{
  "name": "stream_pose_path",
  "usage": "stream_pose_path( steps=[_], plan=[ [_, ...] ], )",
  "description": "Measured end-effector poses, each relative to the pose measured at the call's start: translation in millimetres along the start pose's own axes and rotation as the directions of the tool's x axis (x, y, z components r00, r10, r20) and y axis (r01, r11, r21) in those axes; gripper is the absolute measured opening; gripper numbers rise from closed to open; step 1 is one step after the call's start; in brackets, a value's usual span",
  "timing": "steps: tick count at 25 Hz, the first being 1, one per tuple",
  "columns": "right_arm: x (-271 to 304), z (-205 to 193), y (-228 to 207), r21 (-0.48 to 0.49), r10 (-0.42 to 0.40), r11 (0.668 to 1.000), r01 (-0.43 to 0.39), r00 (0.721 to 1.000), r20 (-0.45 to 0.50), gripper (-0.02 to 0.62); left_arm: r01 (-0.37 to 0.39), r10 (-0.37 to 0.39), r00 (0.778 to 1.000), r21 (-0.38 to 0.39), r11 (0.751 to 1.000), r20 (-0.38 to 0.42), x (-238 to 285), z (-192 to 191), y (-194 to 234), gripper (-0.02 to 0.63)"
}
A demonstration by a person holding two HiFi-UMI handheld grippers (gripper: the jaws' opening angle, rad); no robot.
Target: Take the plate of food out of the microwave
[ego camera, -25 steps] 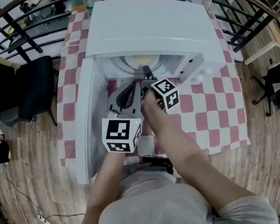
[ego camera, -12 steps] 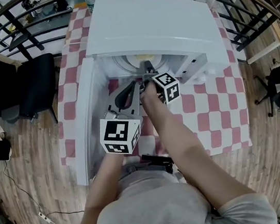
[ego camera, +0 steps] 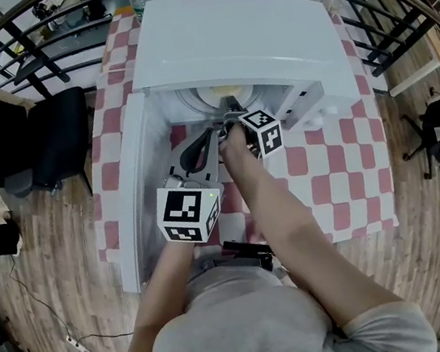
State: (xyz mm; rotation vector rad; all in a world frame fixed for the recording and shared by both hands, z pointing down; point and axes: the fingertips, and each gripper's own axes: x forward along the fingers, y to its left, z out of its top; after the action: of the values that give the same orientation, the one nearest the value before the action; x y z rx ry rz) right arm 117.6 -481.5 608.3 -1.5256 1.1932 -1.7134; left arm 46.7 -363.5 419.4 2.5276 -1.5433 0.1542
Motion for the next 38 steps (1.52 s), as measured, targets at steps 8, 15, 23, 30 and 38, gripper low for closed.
stream_pose_path(
  steps=[8, 15, 23, 30, 38],
  plan=[
    [-7.2, -2.6, -1.1, -0.029, 0.017, 0.999, -0.018, 0.999, -0.042, 0.296, -0.002, 0.002, 1.0, -0.004, 1.0, 0.002, -0.7, -0.1, -2.0, 0.003],
    [-15.8, -5.3, -1.1, -0.059, 0.021, 0.998, -0.024, 0.998, -0.057, 0.261, -0.001, 0.002, 1.0, -0.016, 1.0, 0.01, -0.6, 1.1, -2.8, 0.003],
    [-25.4, -7.4, -2.6, -0.082, 0.015, 0.996, -0.021, 0.997, -0.074, 0.227, 0.001, -0.001, 1.0, -0.019, 1.0, 0.019, -2.6, 2.3, -4.7, 0.003],
    [-33.5, -7.3, 3.2, -0.105, 0.017, 0.994, -0.026, 0.997, -0.08, 0.172, 0.002, -0.001, 1.0, -0.03, 1.0, 0.026, -4.6, 4.0, -5.4, 0.003],
    [-42.0, -7.9, 13.4, -0.13, 0.053, 0.989, -0.063, 0.995, -0.082, 0.062, 0.0, 0.001, 0.999, -0.038, 0.999, 0.033, -7.1, 5.3, -3.7, 0.003]
  ],
)
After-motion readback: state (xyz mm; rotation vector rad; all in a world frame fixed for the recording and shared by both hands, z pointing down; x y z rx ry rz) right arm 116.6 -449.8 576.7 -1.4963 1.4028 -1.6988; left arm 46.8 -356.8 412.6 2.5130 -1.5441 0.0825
